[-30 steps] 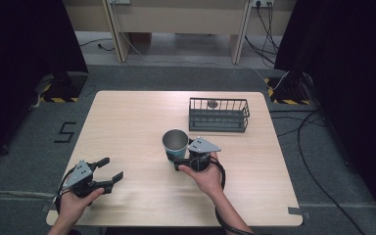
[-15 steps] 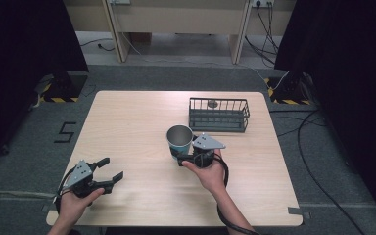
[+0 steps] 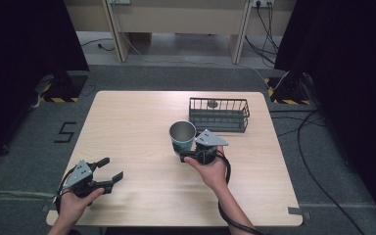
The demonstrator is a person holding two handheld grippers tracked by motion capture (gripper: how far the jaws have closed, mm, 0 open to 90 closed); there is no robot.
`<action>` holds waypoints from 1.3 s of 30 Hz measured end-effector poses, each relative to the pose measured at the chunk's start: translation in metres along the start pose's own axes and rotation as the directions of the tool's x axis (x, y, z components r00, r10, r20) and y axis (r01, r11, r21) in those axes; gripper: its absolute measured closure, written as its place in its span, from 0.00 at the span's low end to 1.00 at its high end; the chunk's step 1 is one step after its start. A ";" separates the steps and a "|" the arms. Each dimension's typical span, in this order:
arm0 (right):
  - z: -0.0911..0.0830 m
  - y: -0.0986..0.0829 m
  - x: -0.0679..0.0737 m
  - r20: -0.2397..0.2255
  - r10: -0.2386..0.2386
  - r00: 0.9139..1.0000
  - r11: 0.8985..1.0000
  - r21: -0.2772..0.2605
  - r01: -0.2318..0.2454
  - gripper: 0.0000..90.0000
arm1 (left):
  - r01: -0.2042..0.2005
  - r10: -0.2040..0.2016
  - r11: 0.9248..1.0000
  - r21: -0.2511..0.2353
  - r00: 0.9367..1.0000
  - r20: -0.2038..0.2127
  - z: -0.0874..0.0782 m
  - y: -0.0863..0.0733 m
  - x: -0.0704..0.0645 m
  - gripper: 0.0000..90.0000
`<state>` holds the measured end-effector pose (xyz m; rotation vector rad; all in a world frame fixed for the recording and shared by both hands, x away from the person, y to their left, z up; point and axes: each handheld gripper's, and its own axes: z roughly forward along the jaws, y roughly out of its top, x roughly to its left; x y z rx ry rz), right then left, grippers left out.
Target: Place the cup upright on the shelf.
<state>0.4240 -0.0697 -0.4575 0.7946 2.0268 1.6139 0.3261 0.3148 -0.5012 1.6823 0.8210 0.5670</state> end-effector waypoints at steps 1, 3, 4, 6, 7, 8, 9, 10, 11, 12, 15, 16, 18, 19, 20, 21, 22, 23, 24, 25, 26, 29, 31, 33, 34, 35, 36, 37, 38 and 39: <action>0.000 0.000 -0.001 0.002 0.000 1.000 1.000 -0.001 0.000 0.20 | 0.000 0.000 1.000 0.000 1.000 0.000 0.000 0.000 0.000 0.21; -0.001 0.001 -0.002 0.006 0.000 1.000 1.000 -0.004 0.000 0.20 | 0.000 0.000 1.000 0.000 1.000 0.000 0.000 0.000 0.000 0.21; -0.001 0.002 -0.002 0.009 -0.001 1.000 1.000 -0.007 0.001 0.20 | 0.000 0.000 1.000 0.000 1.000 0.000 0.000 0.000 0.000 0.21; -0.001 0.002 -0.003 0.013 -0.002 1.000 1.000 -0.007 0.002 0.20 | 0.000 0.000 1.000 0.000 1.000 0.000 0.000 0.000 0.000 0.21; -0.001 0.004 -0.004 0.015 0.000 1.000 1.000 -0.010 0.001 0.20 | 0.000 0.000 1.000 0.000 1.000 0.000 0.000 0.000 0.000 0.21; -0.001 0.004 -0.005 0.016 0.000 1.000 1.000 -0.011 0.000 0.20 | 0.000 0.000 1.000 0.000 1.000 0.000 0.000 0.000 0.000 0.21; -0.001 0.005 -0.005 0.019 0.001 1.000 1.000 -0.013 -0.001 0.20 | 0.001 -0.001 1.000 0.000 1.000 0.000 0.000 0.000 0.000 0.21; -0.001 0.005 -0.006 0.021 -0.002 1.000 1.000 -0.015 0.002 0.20 | 0.001 -0.001 1.000 0.000 1.000 -0.001 0.000 0.000 0.000 0.21; -0.001 0.006 -0.006 0.026 -0.003 1.000 1.000 -0.016 0.003 0.20 | 0.001 -0.001 1.000 0.000 1.000 -0.001 0.000 0.000 0.000 0.21; -0.001 0.006 -0.007 0.027 -0.001 1.000 1.000 -0.018 0.002 0.20 | 0.001 -0.001 1.000 0.000 1.000 -0.001 0.000 0.000 0.000 0.21; -0.001 0.007 -0.008 0.031 -0.003 1.000 1.000 -0.019 0.003 0.20 | 0.001 -0.001 1.000 -0.001 1.000 0.000 0.000 0.000 0.000 0.21; -0.001 0.007 -0.009 0.032 -0.004 0.999 1.000 -0.019 0.004 0.20 | 0.001 -0.001 1.000 0.000 1.000 0.000 0.000 0.000 0.000 0.21; -0.001 0.008 -0.009 0.035 -0.005 0.999 1.000 -0.020 0.005 0.20 | 0.001 -0.001 1.000 0.000 1.000 0.000 0.000 0.000 0.000 0.21; -0.001 0.009 -0.010 0.037 -0.004 0.999 1.000 -0.021 0.005 0.20 | 0.001 -0.001 1.000 -0.001 1.000 0.000 0.000 0.000 0.000 0.21; -0.001 0.009 -0.010 0.037 -0.002 0.999 1.000 -0.023 0.003 0.20 | 0.002 -0.002 1.000 -0.001 1.000 -0.001 0.000 0.000 0.000 0.21; -0.002 0.010 -0.011 0.040 -0.005 0.999 1.000 -0.025 0.006 0.20 | 0.002 -0.002 1.000 0.000 1.000 -0.001 0.000 0.000 0.001 0.21; -0.002 0.011 -0.011 0.041 -0.005 0.999 1.000 -0.027 0.006 0.20 | 0.002 -0.002 1.000 0.000 1.000 -0.001 0.000 0.000 0.001 0.21; -0.002 0.011 -0.011 0.042 -0.004 0.999 1.000 -0.028 0.005 0.20 | 0.002 -0.002 1.000 -0.001 1.000 -0.001 0.000 0.000 0.000 0.21; -0.002 0.012 -0.012 0.043 -0.003 0.999 1.000 -0.028 0.004 0.20 | 0.002 -0.002 1.000 0.000 1.000 -0.001 0.000 0.000 0.000 0.21; -0.002 0.012 -0.012 0.046 -0.004 0.999 1.000 -0.030 0.005 0.20 | 0.002 -0.002 1.000 -0.001 1.000 -0.001 0.000 0.000 0.000 0.21; -0.003 0.013 -0.013 0.048 -0.005 0.999 0.999 -0.033 0.007 0.20 | 0.002 -0.002 1.000 -0.001 1.000 -0.001 0.000 0.000 0.000 0.21; -0.003 0.014 -0.014 0.053 -0.006 0.999 0.999 -0.034 0.008 0.20 | 0.002 -0.002 1.000 0.000 1.000 -0.001 0.000 0.000 0.000 0.21; -0.003 0.015 -0.015 0.056 -0.004 0.998 0.999 -0.037 0.006 0.20 | 0.002 -0.002 1.000 0.000 1.000 0.000 0.000 0.000 0.000 0.21; -0.003 0.016 -0.016 0.059 -0.006 0.998 0.999 -0.039 0.008 0.20 | 0.002 -0.002 1.000 0.000 1.000 -0.001 0.000 0.000 0.000 0.21; -0.003 0.017 -0.016 0.060 -0.003 0.998 0.999 -0.039 0.005 0.20 | 0.002 -0.002 1.000 0.000 1.000 -0.001 0.000 0.000 0.000 0.21; -0.003 0.017 -0.016 0.061 -0.001 0.998 0.999 -0.041 0.004 0.20 | 0.001 -0.001 1.000 -0.001 1.000 -0.001 0.000 0.000 0.001 0.21; -0.003 0.017 -0.016 0.062 -0.003 0.998 0.999 -0.042 0.006 0.20 | 0.001 -0.001 1.000 -0.001 1.000 -0.001 0.000 0.000 0.001 0.21; -0.003 0.018 -0.017 0.063 -0.004 0.998 0.999 -0.045 0.007 0.20 | 0.001 -0.001 1.000 -0.001 1.000 -0.001 0.000 0.000 0.001 0.21; -0.003 0.018 -0.017 0.064 -0.002 0.998 0.999 -0.045 0.005 0.20 | 0.002 -0.002 1.000 -0.001 1.000 -0.001 0.000 0.000 0.001 0.21; -0.003 0.019 -0.017 0.066 -0.002 0.998 0.999 -0.045 0.005 0.20 | 0.001 -0.001 1.000 -0.001 1.000 -0.001 0.000 0.000 0.001 0.21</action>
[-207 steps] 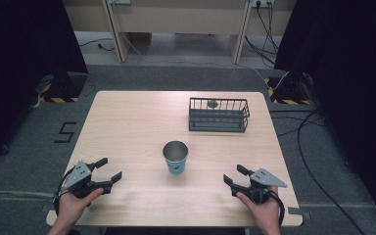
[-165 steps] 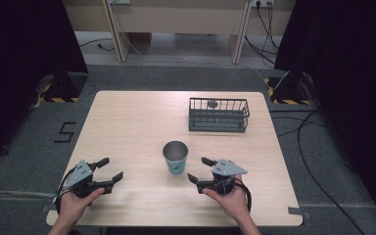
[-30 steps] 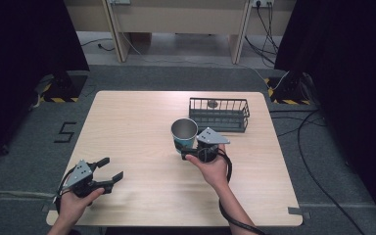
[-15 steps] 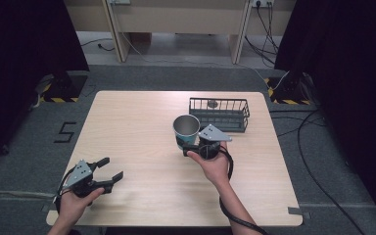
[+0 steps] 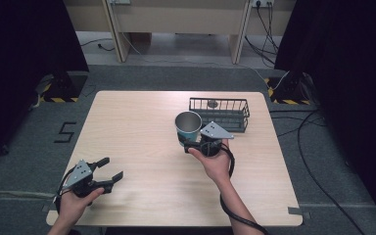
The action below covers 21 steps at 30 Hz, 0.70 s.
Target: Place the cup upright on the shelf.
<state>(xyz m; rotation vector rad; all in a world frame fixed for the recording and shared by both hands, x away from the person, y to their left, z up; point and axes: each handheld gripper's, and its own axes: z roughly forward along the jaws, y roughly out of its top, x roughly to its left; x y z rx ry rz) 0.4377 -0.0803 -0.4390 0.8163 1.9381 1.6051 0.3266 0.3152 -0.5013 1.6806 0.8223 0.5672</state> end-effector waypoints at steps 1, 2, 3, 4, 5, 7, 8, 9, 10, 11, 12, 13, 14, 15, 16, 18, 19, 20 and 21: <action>0.000 0.000 0.000 0.002 -0.001 1.000 1.000 0.000 0.001 0.20 | 0.000 0.000 1.000 0.000 1.000 0.000 0.000 0.000 0.000 0.21; 0.000 0.001 -0.001 0.003 -0.001 1.000 1.000 -0.001 0.001 0.20 | 0.000 0.000 1.000 0.000 1.000 0.000 0.000 0.000 0.000 0.21; 0.000 0.001 -0.001 0.005 -0.002 1.000 1.000 -0.003 0.002 0.20 | 0.000 0.000 1.000 0.000 1.000 0.000 0.000 0.000 0.000 0.21; 0.000 0.002 -0.001 0.006 0.000 1.000 1.000 -0.004 0.000 0.20 | 0.000 0.000 1.000 0.000 1.000 0.000 0.000 0.000 0.000 0.21; 0.000 0.002 -0.002 0.008 0.001 1.000 1.000 -0.003 -0.001 0.20 | 0.000 0.000 1.000 0.000 1.000 0.000 0.000 0.000 0.000 0.21; 0.000 0.003 -0.002 0.015 -0.002 1.000 1.000 -0.004 0.002 0.20 | 0.000 0.000 1.000 0.000 1.000 0.001 0.000 0.000 0.000 0.21; 0.000 0.004 -0.003 0.015 -0.003 1.000 1.000 -0.004 0.003 0.20 | 0.000 0.000 1.000 0.000 1.000 0.001 0.000 0.000 0.000 0.21; -0.001 0.004 -0.003 0.016 -0.001 1.000 1.000 -0.003 0.001 0.20 | 0.000 0.000 1.000 0.000 1.000 0.001 0.000 0.000 0.000 0.21; -0.001 0.005 -0.003 0.017 -0.002 1.000 1.000 -0.004 0.002 0.20 | 0.000 0.000 1.000 0.000 1.000 0.001 0.000 0.000 0.000 0.21; -0.001 0.005 -0.004 0.019 -0.005 1.000 1.000 -0.005 0.005 0.20 | 0.000 0.000 1.000 0.000 1.000 0.001 0.000 0.000 0.000 0.21; -0.001 0.006 -0.004 0.021 -0.004 1.000 1.000 -0.005 0.004 0.20 | 0.000 0.000 1.000 -0.001 1.000 0.001 0.000 0.000 0.000 0.21; -0.001 0.006 -0.004 0.021 -0.004 1.000 1.000 -0.004 0.004 0.20 | 0.000 0.000 1.000 0.000 1.000 0.001 0.000 0.000 0.000 0.21; -0.001 0.007 -0.005 0.023 -0.004 1.000 1.000 -0.005 0.004 0.20 | 0.000 0.000 1.000 0.000 1.000 0.001 0.000 0.000 0.000 0.21; -0.001 0.008 -0.005 0.025 -0.006 1.000 1.000 -0.008 0.006 0.20 | 0.000 0.000 1.000 0.000 1.000 0.001 0.000 0.000 0.000 0.21; -0.001 0.008 -0.006 0.027 -0.007 1.000 1.000 -0.008 0.007 0.20 | 0.000 0.000 1.000 0.000 1.000 0.001 0.000 0.000 0.000 0.21; -0.001 0.009 -0.007 0.030 -0.007 1.000 1.000 -0.010 0.008 0.20 | 0.000 0.000 1.000 0.000 1.000 0.001 0.000 0.000 0.000 0.21; -0.001 0.010 -0.007 0.032 -0.007 0.999 1.000 -0.011 0.008 0.20 | 0.000 0.000 1.000 0.000 1.000 0.001 0.000 0.000 0.000 0.21; -0.001 0.011 -0.008 0.033 -0.008 0.999 1.000 -0.012 0.009 0.20 | 0.000 0.000 1.000 0.000 1.000 0.001 0.000 0.000 0.000 0.21; -0.001 0.012 -0.008 0.035 -0.010 0.999 1.000 -0.015 0.011 0.20 | 0.000 0.000 1.000 0.000 1.000 0.001 0.000 0.000 0.000 0.21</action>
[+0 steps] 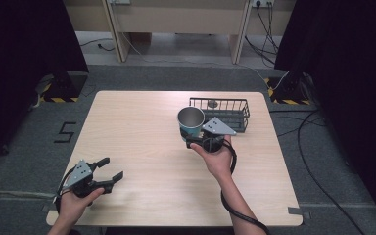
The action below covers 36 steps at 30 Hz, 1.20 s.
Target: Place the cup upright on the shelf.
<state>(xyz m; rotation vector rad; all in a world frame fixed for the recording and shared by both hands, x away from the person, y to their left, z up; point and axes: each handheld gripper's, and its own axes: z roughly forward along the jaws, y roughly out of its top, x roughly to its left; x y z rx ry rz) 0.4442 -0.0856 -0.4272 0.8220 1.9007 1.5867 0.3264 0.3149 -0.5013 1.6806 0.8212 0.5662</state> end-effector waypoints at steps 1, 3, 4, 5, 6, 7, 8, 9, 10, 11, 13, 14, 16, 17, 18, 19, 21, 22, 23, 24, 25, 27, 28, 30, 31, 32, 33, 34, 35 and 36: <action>0.000 0.001 0.000 0.001 0.002 1.000 1.000 0.001 -0.002 0.20 | 0.000 0.000 1.000 0.000 1.000 0.000 0.000 0.000 0.000 0.21; -0.001 0.003 -0.001 0.005 0.001 1.000 1.000 -0.003 -0.001 0.20 | 0.000 0.000 1.000 0.000 1.000 0.000 0.000 0.000 0.000 0.21; -0.001 0.003 -0.002 0.006 0.003 1.000 1.000 -0.004 -0.003 0.20 | 0.000 0.000 1.000 0.000 1.000 0.000 0.000 0.000 0.000 0.21; -0.001 0.004 -0.003 0.009 0.002 1.000 1.000 -0.006 -0.002 0.20 | 0.000 0.000 1.000 0.000 1.000 0.001 0.000 0.000 0.000 0.21; -0.001 0.005 -0.003 0.011 0.003 1.000 1.000 -0.006 -0.003 0.20 | 0.000 0.000 1.000 0.001 1.000 0.000 0.000 0.000 0.000 0.21; -0.001 0.006 -0.004 0.014 0.002 1.000 1.000 -0.006 -0.002 0.20 | 0.000 0.000 1.000 0.002 1.000 0.000 0.000 0.000 0.000 0.21; -0.001 0.006 -0.005 0.016 0.001 1.000 1.000 -0.007 -0.001 0.20 | -0.001 0.001 1.000 0.002 1.000 0.000 0.000 0.000 0.000 0.21; -0.001 0.007 -0.005 0.018 0.001 1.000 1.000 -0.008 0.000 0.20 | 0.000 0.000 1.000 0.001 1.000 0.000 0.000 0.000 0.000 0.21; -0.001 0.007 -0.006 0.017 0.001 1.000 1.000 -0.009 -0.001 0.20 | 0.000 0.000 1.000 0.001 1.000 0.000 0.000 0.000 0.000 0.21; -0.002 0.007 -0.006 0.018 0.002 1.000 1.000 -0.010 -0.002 0.20 | -0.001 0.001 1.000 0.001 1.000 0.000 0.000 0.000 0.000 0.21; -0.002 0.007 -0.007 0.019 0.005 1.000 1.000 -0.011 -0.005 0.20 | -0.001 0.001 1.000 0.001 1.000 0.000 0.000 0.000 0.000 0.21; -0.002 0.007 -0.007 0.020 0.006 1.000 1.000 -0.011 -0.005 0.20 | -0.001 0.001 1.000 0.001 1.000 0.000 0.000 0.000 0.000 0.21; -0.002 0.007 -0.008 0.023 0.007 1.000 1.000 -0.010 -0.007 0.20 | 0.000 0.000 1.000 0.001 1.000 0.001 0.000 0.000 0.000 0.21; -0.002 0.007 -0.008 0.024 0.007 1.000 1.000 -0.010 -0.007 0.20 | 0.000 0.000 1.000 0.001 1.000 0.000 0.000 0.000 0.000 0.21; -0.002 0.008 -0.009 0.026 0.008 1.000 1.000 -0.010 -0.008 0.20 | 0.000 0.000 1.000 0.001 1.000 0.000 0.000 0.000 0.000 0.21; -0.002 0.008 -0.009 0.030 0.007 1.000 1.000 -0.011 -0.007 0.20 | 0.000 0.000 1.000 0.001 1.000 0.000 0.000 0.000 0.000 0.21; -0.002 0.008 -0.010 0.032 0.010 0.999 1.000 -0.011 -0.009 0.20 | 0.000 0.000 1.000 0.001 1.000 0.000 0.000 0.000 0.000 0.21; -0.002 0.009 -0.010 0.033 0.010 0.999 1.000 -0.011 -0.009 0.20 | 0.000 0.000 1.000 0.001 1.000 0.000 0.000 0.000 0.000 0.21; -0.002 0.009 -0.011 0.035 0.010 0.999 1.000 -0.012 -0.009 0.20 | -0.001 0.001 1.000 0.001 1.000 0.000 0.000 0.000 0.000 0.21; -0.002 0.009 -0.011 0.036 0.010 0.999 1.000 -0.013 -0.009 0.20 | 0.000 0.000 1.000 0.001 1.000 0.001 0.000 0.000 0.000 0.21; -0.002 0.010 -0.011 0.037 0.009 0.999 1.000 -0.016 -0.008 0.20 | -0.001 0.001 1.000 0.001 1.000 0.001 0.000 0.000 0.000 0.21; -0.003 0.010 -0.012 0.039 0.009 0.999 1.000 -0.017 -0.008 0.20 | -0.002 0.002 1.000 0.002 1.000 0.001 0.000 0.000 0.000 0.21; -0.003 0.011 -0.012 0.039 0.010 0.999 1.000 -0.015 -0.009 0.20 | -0.001 0.001 1.000 0.002 1.000 0.001 0.000 0.000 0.000 0.21; -0.003 0.011 -0.012 0.042 0.010 0.999 1.000 -0.015 -0.009 0.20 | -0.001 0.001 1.000 0.002 1.000 0.001 0.000 0.000 0.000 0.21; -0.003 0.011 -0.013 0.044 0.010 0.999 1.000 -0.016 -0.009 0.20 | -0.001 0.001 1.000 0.002 1.000 0.000 0.000 0.000 0.000 0.21; -0.002 0.011 -0.014 0.047 0.010 0.999 1.000 -0.018 -0.010 0.20 | -0.001 0.001 1.000 0.001 1.000 0.000 0.000 0.000 0.000 0.21; -0.003 0.012 -0.014 0.049 0.012 0.999 1.000 -0.018 -0.011 0.20 | -0.001 0.001 1.000 0.001 1.000 0.000 0.000 0.000 0.000 0.21; -0.003 0.012 -0.015 0.050 0.013 0.999 1.000 -0.018 -0.012 0.20 | -0.001 0.001 1.000 0.001 1.000 0.000 0.000 0.000 0.000 0.21; -0.003 0.013 -0.016 0.054 0.015 0.998 1.000 -0.020 -0.014 0.20 | 0.000 0.000 1.000 0.001 1.000 0.001 0.000 0.000 0.000 0.21; -0.003 0.013 -0.016 0.054 0.015 0.998 1.000 -0.020 -0.014 0.20 | 0.000 0.000 1.000 0.001 1.000 0.001 0.000 0.000 0.000 0.21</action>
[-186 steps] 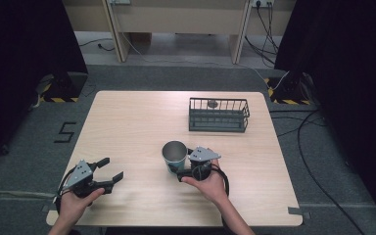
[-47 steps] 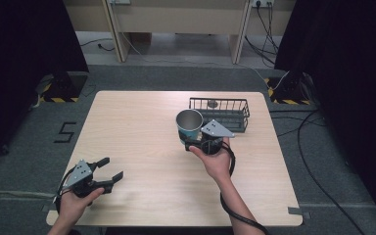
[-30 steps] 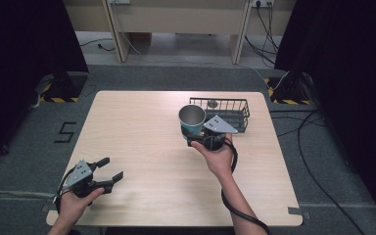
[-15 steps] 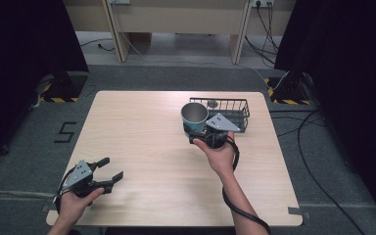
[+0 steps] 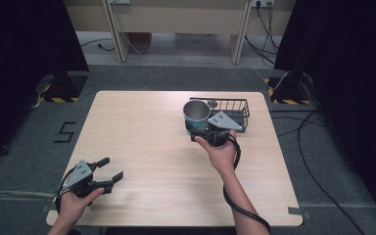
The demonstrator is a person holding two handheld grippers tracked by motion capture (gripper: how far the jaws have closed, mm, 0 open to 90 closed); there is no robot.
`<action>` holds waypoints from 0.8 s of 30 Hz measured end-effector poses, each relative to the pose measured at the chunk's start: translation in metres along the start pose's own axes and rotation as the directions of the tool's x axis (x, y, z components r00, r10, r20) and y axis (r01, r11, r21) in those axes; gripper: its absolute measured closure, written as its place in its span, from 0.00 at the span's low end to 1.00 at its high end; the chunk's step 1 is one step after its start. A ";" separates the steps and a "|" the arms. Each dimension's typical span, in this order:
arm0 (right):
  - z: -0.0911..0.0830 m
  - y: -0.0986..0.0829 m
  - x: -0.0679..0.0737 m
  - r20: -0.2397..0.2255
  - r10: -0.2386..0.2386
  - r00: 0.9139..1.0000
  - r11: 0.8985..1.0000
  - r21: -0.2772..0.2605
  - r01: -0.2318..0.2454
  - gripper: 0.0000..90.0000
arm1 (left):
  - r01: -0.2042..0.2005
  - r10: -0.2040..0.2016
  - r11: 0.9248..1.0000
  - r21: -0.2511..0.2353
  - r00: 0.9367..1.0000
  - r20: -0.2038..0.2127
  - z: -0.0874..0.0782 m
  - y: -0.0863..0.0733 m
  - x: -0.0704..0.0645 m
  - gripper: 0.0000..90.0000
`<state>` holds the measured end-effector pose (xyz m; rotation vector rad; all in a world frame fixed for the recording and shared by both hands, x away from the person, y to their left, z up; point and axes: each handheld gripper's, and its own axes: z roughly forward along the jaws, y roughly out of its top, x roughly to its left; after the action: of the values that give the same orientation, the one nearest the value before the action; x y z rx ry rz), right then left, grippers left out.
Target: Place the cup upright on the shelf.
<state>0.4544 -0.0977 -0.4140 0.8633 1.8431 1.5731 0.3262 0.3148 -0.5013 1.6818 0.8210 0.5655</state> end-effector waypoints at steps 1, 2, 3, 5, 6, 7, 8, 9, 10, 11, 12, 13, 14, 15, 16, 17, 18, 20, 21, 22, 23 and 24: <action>0.000 0.001 -0.002 0.004 0.001 1.000 1.000 -0.003 -0.001 0.20 | 0.000 0.000 1.000 0.000 1.000 0.001 0.000 0.000 0.000 0.21; 0.000 0.002 -0.003 0.005 0.003 1.000 1.000 -0.005 -0.003 0.20 | 0.000 0.000 1.000 0.001 1.000 0.000 0.000 0.000 0.000 0.21; -0.001 0.002 -0.004 0.008 0.004 1.000 1.000 -0.004 -0.004 0.20 | 0.001 -0.001 1.000 0.000 1.000 0.000 0.000 0.000 0.000 0.21; -0.001 0.003 -0.006 0.012 0.006 1.000 1.000 -0.005 -0.006 0.20 | 0.001 -0.001 1.000 0.001 1.000 0.001 0.000 0.000 0.000 0.21; -0.001 0.004 -0.007 0.015 0.006 1.000 1.000 -0.007 -0.005 0.20 | 0.000 0.000 1.000 0.001 1.000 0.000 0.000 0.000 0.000 0.21; -0.001 0.004 -0.007 0.018 0.005 1.000 1.000 -0.007 -0.005 0.20 | 0.000 0.000 1.000 0.002 1.000 0.001 0.000 0.000 0.000 0.21; -0.001 0.004 -0.008 0.020 0.008 1.000 1.000 -0.006 -0.008 0.20 | 0.000 0.000 1.000 0.001 1.000 0.001 0.000 0.000 0.000 0.21; -0.001 0.004 -0.009 0.023 0.008 1.000 1.000 -0.007 -0.007 0.20 | 0.000 0.000 1.000 0.001 1.000 0.001 0.000 0.000 0.000 0.21; -0.001 0.005 -0.009 0.025 0.009 1.000 1.000 -0.007 -0.009 0.20 | 0.000 0.000 1.000 0.001 1.000 0.000 0.000 0.000 0.000 0.21; -0.001 0.005 -0.010 0.026 0.010 1.000 1.000 -0.007 -0.010 0.20 | 0.000 0.000 1.000 0.001 1.000 0.000 0.000 0.000 0.000 0.21; -0.001 0.005 -0.011 0.028 0.010 1.000 1.000 -0.007 -0.010 0.20 | 0.000 0.000 1.000 0.001 1.000 0.000 0.000 0.000 0.000 0.21; -0.001 0.005 -0.011 0.028 0.010 1.000 1.000 -0.007 -0.010 0.20 | 0.000 0.000 1.000 0.001 1.000 0.000 0.000 0.000 0.000 0.21; -0.001 0.005 -0.013 0.035 0.009 0.999 1.000 -0.008 -0.009 0.20 | 0.000 0.000 1.000 0.001 1.000 0.000 0.000 0.000 0.000 0.21; -0.001 0.005 -0.013 0.037 0.011 0.999 1.000 -0.007 -0.011 0.20 | 0.001 -0.001 1.000 0.001 1.000 0.000 0.000 0.000 0.000 0.21; -0.001 0.006 -0.014 0.039 0.012 0.999 1.000 -0.008 -0.011 0.20 | 0.002 -0.002 1.000 0.001 1.000 0.000 0.000 0.000 0.000 0.21; -0.001 0.007 -0.015 0.040 0.013 0.999 1.000 -0.009 -0.012 0.20 | 0.001 -0.001 1.000 0.001 1.000 0.000 0.000 0.000 0.000 0.21; -0.001 0.007 -0.016 0.043 0.010 0.999 1.000 -0.010 -0.010 0.20 | 0.001 -0.001 1.000 0.001 1.000 0.000 0.000 0.000 0.000 0.21; -0.001 0.008 -0.017 0.047 0.011 0.999 1.000 -0.010 -0.010 0.20 | 0.001 -0.001 1.000 0.001 1.000 0.000 0.000 0.000 0.000 0.21; -0.001 0.009 -0.018 0.049 0.011 0.999 1.000 -0.012 -0.010 0.20 | 0.002 -0.002 1.000 0.000 1.000 0.000 0.000 0.000 0.000 0.21; -0.001 0.009 -0.019 0.050 0.016 0.999 1.000 -0.011 -0.016 0.20 | 0.002 -0.002 1.000 0.000 1.000 0.000 0.000 0.000 0.000 0.21; -0.001 0.010 -0.020 0.053 0.014 0.999 1.000 -0.012 -0.013 0.20 | 0.001 -0.001 1.000 0.001 1.000 -0.001 0.000 0.000 0.000 0.21; -0.001 0.011 -0.020 0.054 0.015 0.998 1.000 -0.013 -0.015 0.20 | 0.002 -0.002 1.000 0.001 1.000 -0.001 0.000 0.000 0.000 0.21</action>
<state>0.4680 -0.1126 -0.4032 0.9075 1.7910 1.5534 0.3264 0.3150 -0.5014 1.6812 0.8232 0.5644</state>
